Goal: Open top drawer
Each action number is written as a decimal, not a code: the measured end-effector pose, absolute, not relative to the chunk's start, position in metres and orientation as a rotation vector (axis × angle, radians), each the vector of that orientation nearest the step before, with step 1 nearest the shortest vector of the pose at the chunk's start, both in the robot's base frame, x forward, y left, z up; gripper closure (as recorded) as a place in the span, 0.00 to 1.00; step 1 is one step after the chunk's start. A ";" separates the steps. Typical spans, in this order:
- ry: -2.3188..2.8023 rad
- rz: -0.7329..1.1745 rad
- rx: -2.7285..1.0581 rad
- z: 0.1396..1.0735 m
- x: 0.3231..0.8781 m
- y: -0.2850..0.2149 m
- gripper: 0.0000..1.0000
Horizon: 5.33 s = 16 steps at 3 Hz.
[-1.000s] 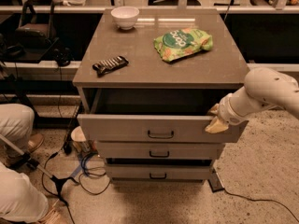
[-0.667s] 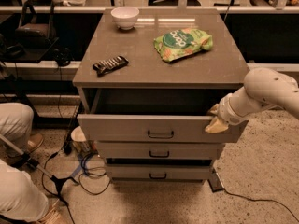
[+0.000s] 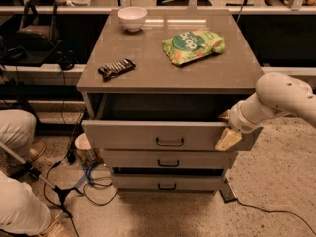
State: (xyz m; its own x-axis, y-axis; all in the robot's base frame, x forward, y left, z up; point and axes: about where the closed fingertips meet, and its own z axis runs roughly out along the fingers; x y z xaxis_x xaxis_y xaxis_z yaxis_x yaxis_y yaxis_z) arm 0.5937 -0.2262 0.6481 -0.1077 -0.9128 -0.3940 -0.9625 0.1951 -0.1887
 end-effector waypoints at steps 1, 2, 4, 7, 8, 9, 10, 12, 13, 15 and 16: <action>2.053 0.178 -1.807 0.653 0.585 -0.227 0.00; 2.048 0.198 -1.876 0.659 0.575 -0.225 0.00; 2.024 0.252 -1.940 0.660 0.561 -0.222 0.00; 1.941 0.315 -2.093 0.649 0.535 -0.214 0.18; 1.952 0.337 -2.084 0.647 0.527 -0.220 0.41; 1.953 0.337 -2.076 0.648 0.524 -0.222 0.65; 1.953 0.337 -2.076 0.648 0.524 -0.222 0.87; 1.953 0.300 -2.011 0.659 0.502 -0.233 1.00; 1.953 0.291 -1.945 0.655 0.483 -0.244 0.98; 1.952 0.295 -1.947 0.654 0.482 -0.243 0.52; 1.947 0.301 -1.964 0.653 0.480 -0.240 0.21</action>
Offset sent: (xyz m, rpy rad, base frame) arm -0.0295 -0.0003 0.0229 -0.0702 0.0951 0.1253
